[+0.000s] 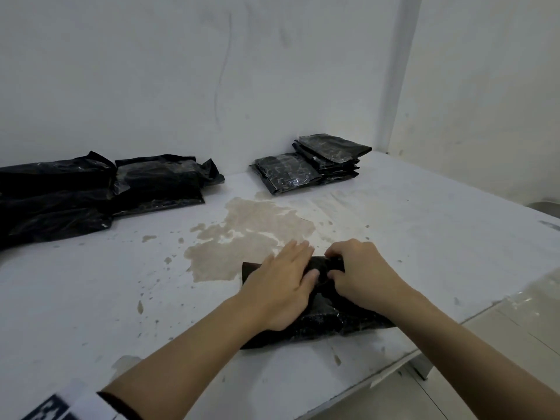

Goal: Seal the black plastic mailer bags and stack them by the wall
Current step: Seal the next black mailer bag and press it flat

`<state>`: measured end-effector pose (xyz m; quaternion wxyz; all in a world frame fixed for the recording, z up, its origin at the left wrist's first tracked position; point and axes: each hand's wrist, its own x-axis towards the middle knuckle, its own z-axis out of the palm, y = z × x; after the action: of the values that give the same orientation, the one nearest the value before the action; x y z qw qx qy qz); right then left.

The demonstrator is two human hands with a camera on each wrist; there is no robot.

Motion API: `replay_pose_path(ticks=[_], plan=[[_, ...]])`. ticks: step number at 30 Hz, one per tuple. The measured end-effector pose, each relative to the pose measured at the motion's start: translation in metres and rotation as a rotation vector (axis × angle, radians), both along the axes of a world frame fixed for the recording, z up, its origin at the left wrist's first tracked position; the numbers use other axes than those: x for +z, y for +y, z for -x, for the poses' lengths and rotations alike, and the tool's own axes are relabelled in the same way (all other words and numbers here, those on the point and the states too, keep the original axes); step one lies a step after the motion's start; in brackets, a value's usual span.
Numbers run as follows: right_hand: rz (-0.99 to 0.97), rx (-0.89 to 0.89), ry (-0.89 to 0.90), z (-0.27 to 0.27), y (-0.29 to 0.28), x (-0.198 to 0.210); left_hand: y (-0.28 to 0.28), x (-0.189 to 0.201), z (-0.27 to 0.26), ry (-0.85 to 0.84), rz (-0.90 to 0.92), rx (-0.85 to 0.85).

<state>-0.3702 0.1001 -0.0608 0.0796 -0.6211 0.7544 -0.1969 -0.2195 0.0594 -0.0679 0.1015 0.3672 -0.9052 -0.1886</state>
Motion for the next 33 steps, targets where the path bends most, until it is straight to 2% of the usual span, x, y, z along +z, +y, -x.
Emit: replay_pose_path(ticks=[3,5,8,12,16,20,22,23,25,27,30,33], plan=[[0.058,0.147,-0.121,0.003,0.012,-0.012,0.0,-0.008,-0.001,-0.103,-0.136,-0.02],[-0.005,0.251,-0.169,0.009,0.024,-0.018,0.003,-0.009,0.0,-0.111,-0.141,-0.01],[-0.194,0.307,-0.068,0.027,0.034,-0.022,0.017,-0.008,0.009,-0.12,-0.124,0.02],[-0.31,0.326,0.022,0.051,0.034,-0.018,0.028,-0.013,0.023,-0.148,-0.15,0.05],[-0.323,0.337,-0.071,0.055,0.039,-0.021,0.021,-0.012,0.011,-0.118,-0.209,-0.064],[-0.275,0.35,-0.049,0.053,0.043,-0.025,0.017,-0.019,-0.013,-0.029,-0.178,-0.236],[-0.19,0.345,-0.021,0.055,0.043,-0.03,0.015,-0.022,-0.021,0.003,-0.126,-0.318],[-0.085,0.358,-0.004,0.056,0.043,-0.033,0.014,-0.022,-0.024,0.032,-0.114,-0.342],[0.231,0.447,0.026,0.056,0.044,-0.036,0.011,-0.025,-0.027,0.117,-0.053,-0.365],[0.475,0.557,0.046,0.057,0.044,-0.038,0.011,-0.03,-0.029,0.208,0.147,-0.365],[0.565,0.644,0.085,0.057,0.044,-0.033,0.013,-0.039,-0.029,0.266,0.452,-0.386],[0.573,0.683,0.159,0.058,0.046,-0.028,0.014,-0.038,-0.025,0.326,0.527,-0.424]])
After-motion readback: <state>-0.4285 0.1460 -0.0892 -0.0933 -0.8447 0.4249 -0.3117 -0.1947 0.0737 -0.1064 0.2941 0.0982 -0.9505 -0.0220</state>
